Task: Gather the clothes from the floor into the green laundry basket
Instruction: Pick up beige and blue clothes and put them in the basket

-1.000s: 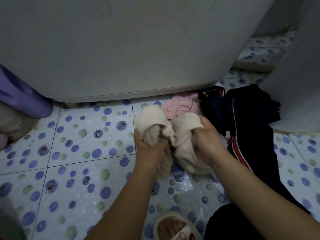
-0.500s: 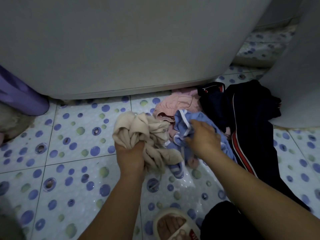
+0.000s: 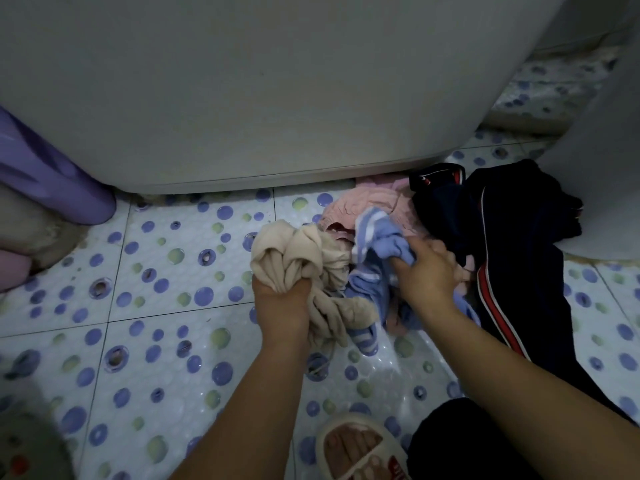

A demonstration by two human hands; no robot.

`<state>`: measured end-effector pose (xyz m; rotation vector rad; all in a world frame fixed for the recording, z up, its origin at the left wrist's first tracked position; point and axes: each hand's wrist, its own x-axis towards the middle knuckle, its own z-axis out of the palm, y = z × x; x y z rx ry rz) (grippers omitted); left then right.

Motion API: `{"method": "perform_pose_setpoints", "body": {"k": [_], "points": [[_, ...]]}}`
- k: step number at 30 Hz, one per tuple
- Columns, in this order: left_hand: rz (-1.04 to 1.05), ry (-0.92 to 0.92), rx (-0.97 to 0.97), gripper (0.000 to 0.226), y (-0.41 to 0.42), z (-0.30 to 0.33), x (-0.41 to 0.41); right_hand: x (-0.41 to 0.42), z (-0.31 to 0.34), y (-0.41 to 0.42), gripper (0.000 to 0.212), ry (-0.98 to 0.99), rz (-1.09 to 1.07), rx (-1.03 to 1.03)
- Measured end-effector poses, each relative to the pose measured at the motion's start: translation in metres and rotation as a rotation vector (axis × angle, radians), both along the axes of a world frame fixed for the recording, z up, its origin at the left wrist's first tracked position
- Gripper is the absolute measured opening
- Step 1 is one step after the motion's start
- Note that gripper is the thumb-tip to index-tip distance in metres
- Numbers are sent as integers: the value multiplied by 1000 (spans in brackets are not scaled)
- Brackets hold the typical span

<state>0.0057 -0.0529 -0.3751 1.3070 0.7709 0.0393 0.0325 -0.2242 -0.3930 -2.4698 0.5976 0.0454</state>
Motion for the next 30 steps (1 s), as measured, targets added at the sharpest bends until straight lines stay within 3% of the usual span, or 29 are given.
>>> {"method": "perform_pose_setpoints", "body": {"k": [2, 4, 7, 9, 13, 17, 20, 22, 25, 26, 29, 30], "points": [[7, -3, -13, 52, 4, 8, -2, 0, 23, 15, 14, -147, -70, 460], [-3, -9, -18, 51, 5, 21, -4, 1, 48, 29, 7, -183, -82, 792], [-27, -48, 13, 52, 16, 43, -7, 2, 80, 55, 16, -141, -31, 1180], [-15, -84, 67, 52, 29, 65, -13, -1, 107, 74, 24, -68, 41, 1302], [-33, -143, 126, 58, 61, 118, -31, -12, 169, 114, 33, 147, 254, 1243], [-252, -171, 94, 105, 86, 169, -55, -34, 233, 151, 46, 72, 504, 1024], [-281, -152, 235, 137, 99, 203, -74, -59, 279, 175, 53, 38, 678, 851], [-95, -184, 334, 116, 110, 222, -89, -75, 307, 188, 53, 105, 727, 775], [194, -250, 328, 85, 136, 252, -115, -99, 340, 206, 68, 102, 761, 862], [255, -277, 314, 78, 146, 262, -122, -106, 347, 210, 65, 92, 767, 909], [373, -337, 242, 76, 177, 288, -137, -123, 348, 216, 26, 107, 882, 862], [396, -358, 211, 81, 189, 292, -139, -127, 343, 217, 30, 136, 914, 787]]}}
